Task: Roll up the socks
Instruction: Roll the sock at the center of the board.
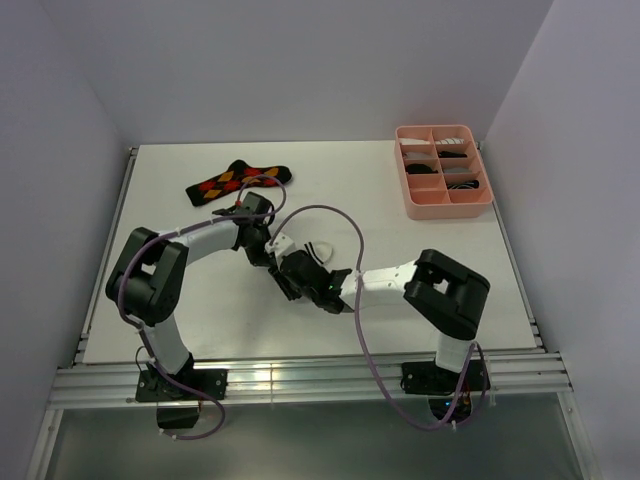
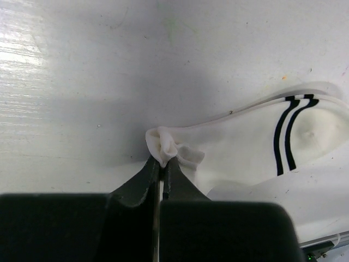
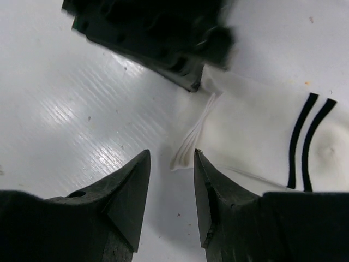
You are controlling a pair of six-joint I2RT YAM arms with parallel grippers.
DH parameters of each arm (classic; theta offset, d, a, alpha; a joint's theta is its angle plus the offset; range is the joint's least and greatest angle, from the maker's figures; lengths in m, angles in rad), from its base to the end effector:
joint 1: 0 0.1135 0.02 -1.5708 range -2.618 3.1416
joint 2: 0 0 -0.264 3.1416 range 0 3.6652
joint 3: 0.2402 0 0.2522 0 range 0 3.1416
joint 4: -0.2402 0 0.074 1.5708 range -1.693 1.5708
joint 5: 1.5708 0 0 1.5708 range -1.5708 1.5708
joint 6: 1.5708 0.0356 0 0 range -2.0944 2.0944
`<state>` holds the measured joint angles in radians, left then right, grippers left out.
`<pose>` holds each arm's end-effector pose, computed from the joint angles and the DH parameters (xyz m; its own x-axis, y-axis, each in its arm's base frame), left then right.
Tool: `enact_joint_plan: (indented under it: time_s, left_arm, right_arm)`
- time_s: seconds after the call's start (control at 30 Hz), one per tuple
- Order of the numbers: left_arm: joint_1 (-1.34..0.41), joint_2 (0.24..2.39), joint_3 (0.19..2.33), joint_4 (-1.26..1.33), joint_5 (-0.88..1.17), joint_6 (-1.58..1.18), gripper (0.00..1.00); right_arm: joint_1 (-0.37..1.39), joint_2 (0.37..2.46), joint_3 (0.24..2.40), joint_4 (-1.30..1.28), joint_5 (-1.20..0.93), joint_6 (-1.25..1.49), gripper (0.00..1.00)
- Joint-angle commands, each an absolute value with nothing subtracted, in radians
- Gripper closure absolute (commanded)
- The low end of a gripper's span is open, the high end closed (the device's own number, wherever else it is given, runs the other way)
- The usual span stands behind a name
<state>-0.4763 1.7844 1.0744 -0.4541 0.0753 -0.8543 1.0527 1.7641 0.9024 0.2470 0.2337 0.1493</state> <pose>0.3046 -0.1602 0.1568 -0.9008 -0.3814 -0.2077 -0.2979 0.8906 -0.3437 0.1877 0.3126 0.1631 -0.3942 -0.3993 -0.8277 -0.7006 0.7135 -0.0106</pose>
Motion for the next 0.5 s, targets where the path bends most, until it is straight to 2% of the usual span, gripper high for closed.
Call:
enact_joint_plan:
  time_s: [0.0,0.47]
  left_arm:
    - [-0.477,1.818,1.095,-0.526,0.094,-0.815,1.00]
    - [-0.477,1.824,1.117,-0.554,0.107,-0.799,1.00]
  right_arm:
    - [1.095,1.798,0.946,0.319,0.386,0.060,0.55]
    - [1.118,1.913,1.008,0.337,0.483,0.023,0.55]
